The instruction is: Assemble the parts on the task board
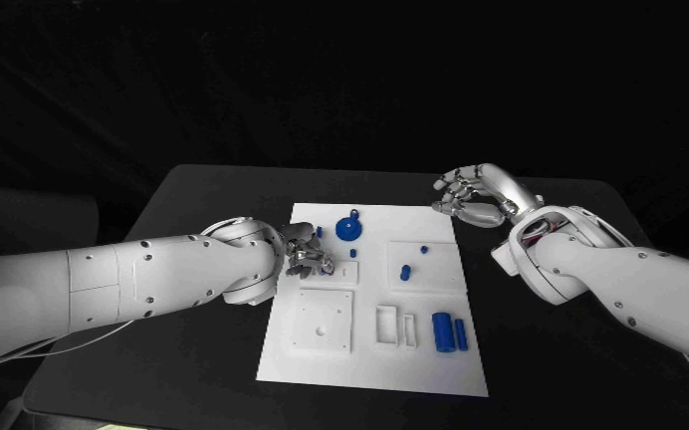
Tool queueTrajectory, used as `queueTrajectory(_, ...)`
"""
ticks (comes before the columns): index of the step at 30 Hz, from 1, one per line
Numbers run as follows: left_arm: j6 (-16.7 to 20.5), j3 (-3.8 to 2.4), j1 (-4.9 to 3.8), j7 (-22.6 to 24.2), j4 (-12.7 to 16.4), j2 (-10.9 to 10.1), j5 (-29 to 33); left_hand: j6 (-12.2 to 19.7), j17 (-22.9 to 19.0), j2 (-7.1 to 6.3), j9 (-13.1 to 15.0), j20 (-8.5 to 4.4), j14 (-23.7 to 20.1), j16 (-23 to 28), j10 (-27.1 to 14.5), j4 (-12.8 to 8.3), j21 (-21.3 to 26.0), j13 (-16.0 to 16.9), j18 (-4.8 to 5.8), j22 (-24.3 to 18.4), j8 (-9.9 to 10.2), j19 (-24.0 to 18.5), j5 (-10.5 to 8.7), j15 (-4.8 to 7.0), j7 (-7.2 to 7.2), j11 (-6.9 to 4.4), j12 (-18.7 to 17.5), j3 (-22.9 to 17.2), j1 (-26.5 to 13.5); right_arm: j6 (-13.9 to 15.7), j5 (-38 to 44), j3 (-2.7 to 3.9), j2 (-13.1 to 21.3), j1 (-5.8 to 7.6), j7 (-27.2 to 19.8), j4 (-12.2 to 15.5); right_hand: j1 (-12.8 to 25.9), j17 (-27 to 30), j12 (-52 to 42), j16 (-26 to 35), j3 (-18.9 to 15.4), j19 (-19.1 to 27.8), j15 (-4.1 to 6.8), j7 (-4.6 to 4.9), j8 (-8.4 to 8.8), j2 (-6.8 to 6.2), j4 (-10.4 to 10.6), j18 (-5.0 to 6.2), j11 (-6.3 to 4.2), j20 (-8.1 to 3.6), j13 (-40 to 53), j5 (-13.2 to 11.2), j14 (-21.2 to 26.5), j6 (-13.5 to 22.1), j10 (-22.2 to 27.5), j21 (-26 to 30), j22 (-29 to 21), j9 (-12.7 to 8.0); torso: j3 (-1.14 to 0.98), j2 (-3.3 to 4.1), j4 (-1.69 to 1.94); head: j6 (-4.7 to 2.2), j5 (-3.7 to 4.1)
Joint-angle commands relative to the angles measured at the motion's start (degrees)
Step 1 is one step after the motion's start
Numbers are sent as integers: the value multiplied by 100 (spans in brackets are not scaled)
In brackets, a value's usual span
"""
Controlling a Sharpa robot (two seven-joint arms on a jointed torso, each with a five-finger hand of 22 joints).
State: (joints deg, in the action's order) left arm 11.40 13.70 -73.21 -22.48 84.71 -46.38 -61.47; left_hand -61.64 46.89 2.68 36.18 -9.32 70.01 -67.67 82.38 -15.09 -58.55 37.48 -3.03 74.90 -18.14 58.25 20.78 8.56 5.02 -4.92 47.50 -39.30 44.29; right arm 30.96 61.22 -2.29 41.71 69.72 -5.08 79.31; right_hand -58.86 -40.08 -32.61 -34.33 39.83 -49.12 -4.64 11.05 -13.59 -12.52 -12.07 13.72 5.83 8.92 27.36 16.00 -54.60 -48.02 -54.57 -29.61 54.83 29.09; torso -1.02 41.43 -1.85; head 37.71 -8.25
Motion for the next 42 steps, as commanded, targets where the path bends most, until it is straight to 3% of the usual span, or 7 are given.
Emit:
queueTrajectory(1, -168, 13, 22, -41, -3, 21, -11, -721, -12, -13, 28, -465, 7, -38, -44, 14, -22, -13, -79, 103, -28, -49, -33, 42, -434, -75, 40, -30, -76, 2, -18, 1, -5, 2, -41, 1, -61, 16, -34, -25, -42, -2, -14, 13, -30, 8, -4, 101, -2, 55, -28, 59, 22, -28, 15, 33, 8, -13, 0, -2, 1, 12, 6)
queueTrajectory(22, -228, 13, 23, -47, -10, 36, -11, -860, -14, -33, 120, -477, 45, -147, -26, 101, -95, -13, -93, 108, -179, -24, -82, 52, -504, -141, 177, -57, -147, -5, -17, 1, -23, 2, 3, -23, -61, 105, -137, -102, -68, 24, -22, 8, -70, 18, -8, 128, 2, 94, -207, 343, 59, -42, 41, 33, 55, -88, 1, 1, 5, 37, 22)
queueTrajectory(42, -236, 13, 27, -52, -34, 52, -25, -890, -9, -9, 149, -479, 50, -200, -24, 74, -135, 4, -99, 113, -232, -27, -76, 47, -518, -153, 265, -74, -142, -27, -18, 1, -34, 2, 5, -38, -54, 149, -186, -136, -77, 41, -28, 7, -90, 26, -7, 128, 6, 100, -289, 461, 83, -51, 61, 37, 77, -125, 1, 1, 7, 48, 21)
